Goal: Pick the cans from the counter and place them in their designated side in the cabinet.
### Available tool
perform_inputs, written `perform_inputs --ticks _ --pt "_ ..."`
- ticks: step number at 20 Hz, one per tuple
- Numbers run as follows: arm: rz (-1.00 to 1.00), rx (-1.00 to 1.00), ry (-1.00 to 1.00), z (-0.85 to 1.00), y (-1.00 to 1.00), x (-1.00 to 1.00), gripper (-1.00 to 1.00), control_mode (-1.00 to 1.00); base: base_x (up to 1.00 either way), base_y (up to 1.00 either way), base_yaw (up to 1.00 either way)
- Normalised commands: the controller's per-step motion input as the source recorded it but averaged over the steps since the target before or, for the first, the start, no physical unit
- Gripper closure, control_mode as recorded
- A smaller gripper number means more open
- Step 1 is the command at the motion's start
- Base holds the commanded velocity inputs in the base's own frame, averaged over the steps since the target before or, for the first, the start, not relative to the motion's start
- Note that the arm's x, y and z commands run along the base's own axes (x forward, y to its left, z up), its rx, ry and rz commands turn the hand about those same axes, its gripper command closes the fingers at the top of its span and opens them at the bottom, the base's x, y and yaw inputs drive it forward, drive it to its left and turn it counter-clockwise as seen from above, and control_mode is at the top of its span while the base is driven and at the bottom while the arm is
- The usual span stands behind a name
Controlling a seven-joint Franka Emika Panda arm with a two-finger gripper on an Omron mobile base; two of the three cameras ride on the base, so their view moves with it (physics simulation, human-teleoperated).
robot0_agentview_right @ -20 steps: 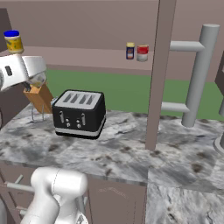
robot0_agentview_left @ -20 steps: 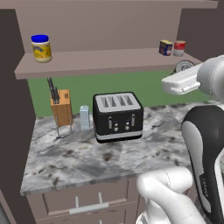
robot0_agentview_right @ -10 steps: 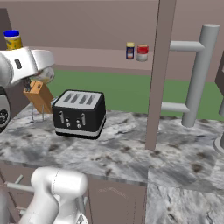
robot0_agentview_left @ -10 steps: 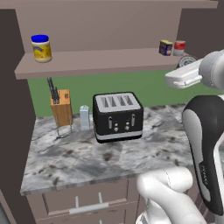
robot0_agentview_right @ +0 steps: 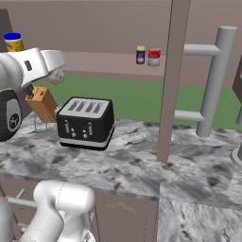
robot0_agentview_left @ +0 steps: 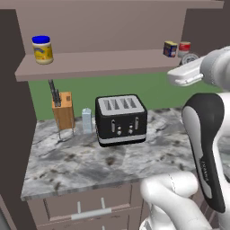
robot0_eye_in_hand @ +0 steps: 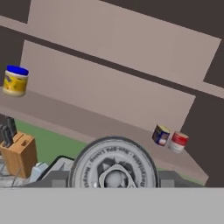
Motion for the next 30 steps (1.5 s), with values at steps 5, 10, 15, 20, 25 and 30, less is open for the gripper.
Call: perform_inputs --ticks 5,10,15,20,25,30 --pt "0.0 -0.02 -0.04 0.0 -0.07 0.24 1.0 -1.0 0.0 0.0 0.0" --pt "-0.03 -0.02 0.0 0.0 -0.1 0.28 1.0 -1.0 0.0 0.0 0.0" --pt "-0.04 -0.01 0.0 0.0 -0.12 0.32 1.0 -1.0 0.0 0.0 0.0" --pt "-0.02 0.0 0.0 0.0 -0.15 0.3 1.0 -1.0 0.0 0.0 0.0" --pt "0.0 0.0 0.0 0.0 -0.1 0.29 1.0 -1.0 0.0 0.0 0.0" --pt "0.0 0.0 0.0 0.0 -0.08 0.31 1.0 -1.0 0.0 0.0 0.0"
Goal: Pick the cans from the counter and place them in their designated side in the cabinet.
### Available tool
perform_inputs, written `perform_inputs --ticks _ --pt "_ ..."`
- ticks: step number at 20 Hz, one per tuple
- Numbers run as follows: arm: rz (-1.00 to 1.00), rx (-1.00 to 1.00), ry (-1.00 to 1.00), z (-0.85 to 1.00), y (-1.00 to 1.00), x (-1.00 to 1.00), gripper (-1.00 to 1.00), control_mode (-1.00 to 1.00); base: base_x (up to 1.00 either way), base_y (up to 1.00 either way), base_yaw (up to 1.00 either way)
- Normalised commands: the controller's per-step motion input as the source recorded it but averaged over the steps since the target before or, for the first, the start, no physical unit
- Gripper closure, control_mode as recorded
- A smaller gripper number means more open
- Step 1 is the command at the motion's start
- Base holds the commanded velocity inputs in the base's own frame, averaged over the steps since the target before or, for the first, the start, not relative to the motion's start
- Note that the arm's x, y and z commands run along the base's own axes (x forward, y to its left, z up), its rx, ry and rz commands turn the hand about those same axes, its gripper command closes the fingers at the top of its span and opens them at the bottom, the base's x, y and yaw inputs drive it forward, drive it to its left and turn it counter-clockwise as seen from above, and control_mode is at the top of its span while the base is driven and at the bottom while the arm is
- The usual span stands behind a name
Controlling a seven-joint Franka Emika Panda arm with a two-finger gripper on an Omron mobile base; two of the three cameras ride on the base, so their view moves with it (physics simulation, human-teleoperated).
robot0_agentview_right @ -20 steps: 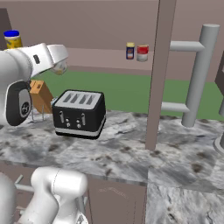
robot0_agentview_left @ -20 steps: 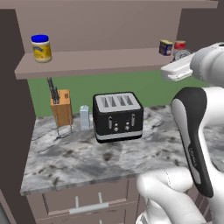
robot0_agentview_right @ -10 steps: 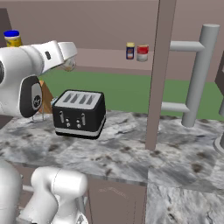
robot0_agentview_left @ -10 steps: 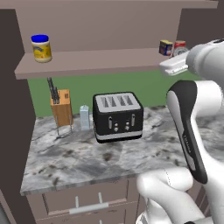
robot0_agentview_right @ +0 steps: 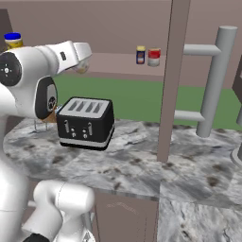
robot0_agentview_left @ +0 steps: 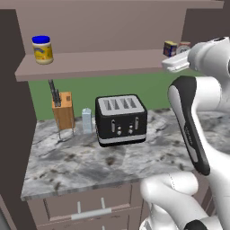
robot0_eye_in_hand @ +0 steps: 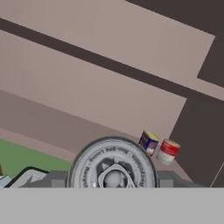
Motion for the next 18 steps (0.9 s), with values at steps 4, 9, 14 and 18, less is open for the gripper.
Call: perform_inputs --ticks 4,9,14,18 --pt "0.0 0.0 0.0 0.0 -0.11 0.29 1.0 -1.0 0.0 0.0 0.0" --pt "0.0 0.0 0.0 0.0 -0.14 0.27 1.0 -1.0 0.0 0.0 0.0" --pt "0.0 0.0 0.0 -0.03 -0.16 0.23 1.0 -1.0 0.0 0.0 0.0" --pt "0.0 0.01 0.0 -0.07 -0.06 0.21 1.0 -1.0 0.0 0.0 0.0"
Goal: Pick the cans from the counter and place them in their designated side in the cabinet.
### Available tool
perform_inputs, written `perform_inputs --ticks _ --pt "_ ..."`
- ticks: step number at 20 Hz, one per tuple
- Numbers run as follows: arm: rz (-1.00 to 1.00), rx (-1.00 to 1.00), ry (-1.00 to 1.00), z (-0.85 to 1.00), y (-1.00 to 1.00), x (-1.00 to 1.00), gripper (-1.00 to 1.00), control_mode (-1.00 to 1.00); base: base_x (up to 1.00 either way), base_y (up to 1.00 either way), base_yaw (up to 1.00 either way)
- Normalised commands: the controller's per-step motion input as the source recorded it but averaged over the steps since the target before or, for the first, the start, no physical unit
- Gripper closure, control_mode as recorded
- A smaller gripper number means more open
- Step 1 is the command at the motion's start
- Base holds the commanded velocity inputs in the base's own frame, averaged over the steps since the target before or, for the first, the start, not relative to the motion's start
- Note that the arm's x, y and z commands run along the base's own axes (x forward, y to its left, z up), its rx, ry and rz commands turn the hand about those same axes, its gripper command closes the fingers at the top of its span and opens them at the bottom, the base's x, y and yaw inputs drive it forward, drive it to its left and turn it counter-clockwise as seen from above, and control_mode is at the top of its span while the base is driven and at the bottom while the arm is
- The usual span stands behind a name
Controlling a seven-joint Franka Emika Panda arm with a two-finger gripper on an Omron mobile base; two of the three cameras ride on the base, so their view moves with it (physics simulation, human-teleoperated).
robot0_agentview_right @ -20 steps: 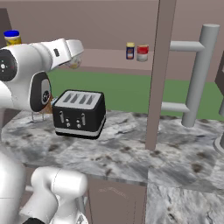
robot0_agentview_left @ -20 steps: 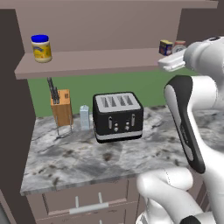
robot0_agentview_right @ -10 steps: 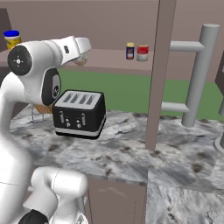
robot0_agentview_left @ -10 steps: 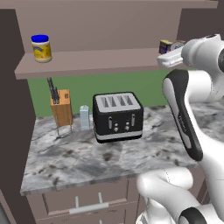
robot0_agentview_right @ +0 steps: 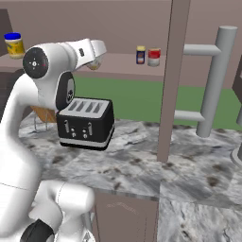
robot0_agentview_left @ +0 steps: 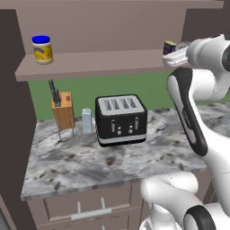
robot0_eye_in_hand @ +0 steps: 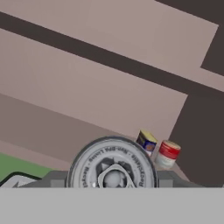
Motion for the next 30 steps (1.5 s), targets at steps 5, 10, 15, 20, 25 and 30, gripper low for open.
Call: perform_inputs --ticks 5,10,15,20,25,30 --pt "0.0 0.04 0.01 -0.11 0.0 0.24 1.0 -1.0 0.0 0.0 0.0" --pt "0.0 0.05 0.03 -0.08 -0.05 0.25 1.0 -1.0 0.0 0.0 0.0" --pt "0.0 0.07 0.03 -0.03 -0.08 0.26 1.0 -1.0 0.0 0.0 0.0" --pt "0.0 0.05 0.0 -0.04 -0.05 0.25 1.0 -1.0 0.0 0.0 0.0" --pt "0.0 0.02 0.0 -0.03 -0.06 0.26 1.0 -1.0 0.0 0.0 0.0" --pt "0.0 0.01 0.0 -0.01 -0.08 0.24 1.0 -1.0 0.0 0.0 0.0"
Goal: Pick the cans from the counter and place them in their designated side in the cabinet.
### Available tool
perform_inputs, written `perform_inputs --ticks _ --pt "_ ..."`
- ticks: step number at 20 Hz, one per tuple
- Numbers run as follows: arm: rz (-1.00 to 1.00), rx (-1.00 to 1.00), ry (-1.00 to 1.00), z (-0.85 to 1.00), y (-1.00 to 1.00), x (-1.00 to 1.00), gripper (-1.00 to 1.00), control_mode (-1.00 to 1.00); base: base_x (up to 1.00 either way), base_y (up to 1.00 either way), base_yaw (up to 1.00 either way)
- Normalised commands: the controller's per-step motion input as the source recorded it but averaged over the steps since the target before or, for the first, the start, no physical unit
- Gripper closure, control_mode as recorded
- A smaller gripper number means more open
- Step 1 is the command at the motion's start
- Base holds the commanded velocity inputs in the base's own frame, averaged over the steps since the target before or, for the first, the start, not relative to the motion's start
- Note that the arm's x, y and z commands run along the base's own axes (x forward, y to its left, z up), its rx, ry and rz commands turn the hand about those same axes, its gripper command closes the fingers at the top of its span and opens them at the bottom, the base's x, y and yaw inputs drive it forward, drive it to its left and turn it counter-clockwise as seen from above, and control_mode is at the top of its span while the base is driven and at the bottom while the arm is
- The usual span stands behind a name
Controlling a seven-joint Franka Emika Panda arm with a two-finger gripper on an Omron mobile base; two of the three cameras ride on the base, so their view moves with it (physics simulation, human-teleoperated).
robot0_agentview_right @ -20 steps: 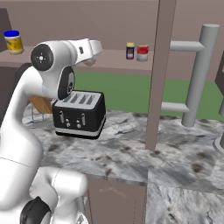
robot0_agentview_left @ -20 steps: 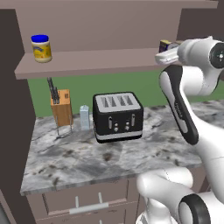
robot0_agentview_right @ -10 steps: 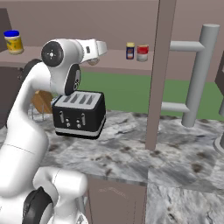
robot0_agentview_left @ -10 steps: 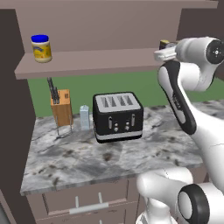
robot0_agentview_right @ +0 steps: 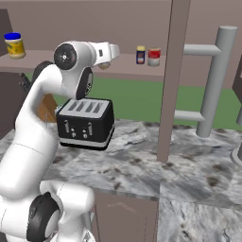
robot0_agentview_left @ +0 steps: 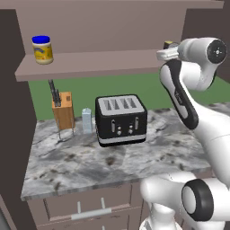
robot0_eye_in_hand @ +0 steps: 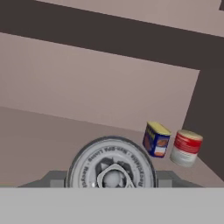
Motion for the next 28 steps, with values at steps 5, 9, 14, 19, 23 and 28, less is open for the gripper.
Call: perform_inputs --ticks 5,9,14,19,23,28 --pt "0.0 0.0 0.04 0.0 -0.08 0.21 1.0 -1.0 0.0 0.0 0.0" --pt "0.0 0.0 0.05 0.0 -0.08 0.25 1.0 -1.0 0.0 0.0 0.0" --pt "0.0 0.0 0.02 -0.01 -0.11 0.23 1.0 -1.0 0.0 0.0 0.0" --pt "0.0 0.0 0.0 -0.03 -0.11 0.23 1.0 -1.0 0.0 0.0 0.0" --pt "0.0 0.0 0.0 -0.05 -0.07 0.27 1.0 -1.0 0.0 0.0 0.0" --pt "0.0 0.0 0.01 -0.07 -0.05 0.29 1.0 -1.0 0.0 0.0 0.0"
